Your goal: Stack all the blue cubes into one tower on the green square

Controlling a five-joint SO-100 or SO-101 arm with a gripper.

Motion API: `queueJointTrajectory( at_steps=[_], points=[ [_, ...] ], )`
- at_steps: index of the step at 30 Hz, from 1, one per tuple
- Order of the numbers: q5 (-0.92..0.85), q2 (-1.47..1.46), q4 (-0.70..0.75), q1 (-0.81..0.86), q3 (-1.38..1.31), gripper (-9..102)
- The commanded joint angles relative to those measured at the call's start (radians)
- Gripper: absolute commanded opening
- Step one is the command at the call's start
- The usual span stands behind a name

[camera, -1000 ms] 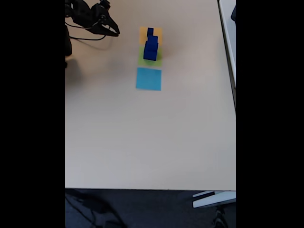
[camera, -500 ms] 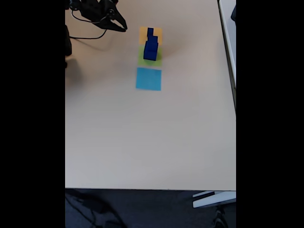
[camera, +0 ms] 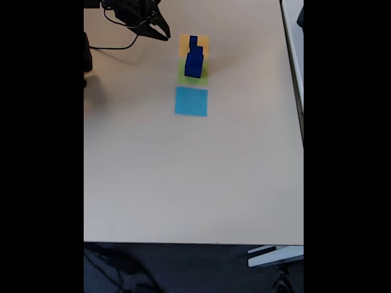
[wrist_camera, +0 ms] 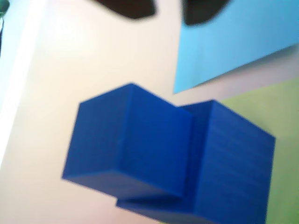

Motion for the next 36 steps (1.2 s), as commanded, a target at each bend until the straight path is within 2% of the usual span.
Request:
queueJointTrajectory(
  at_steps=[1, 7, 17, 36],
  points=[
    [0.015, -0.003, 0.015, -0.015, -0.067, 0],
    [0.040, -0.029, 0.035, -0.063, -0.081, 0],
    [0.198, -0.091, 0.095, -0.163, -0.097, 0],
    [0.472, -0.201, 0.193, -0.190, -0.193, 0]
  ],
)
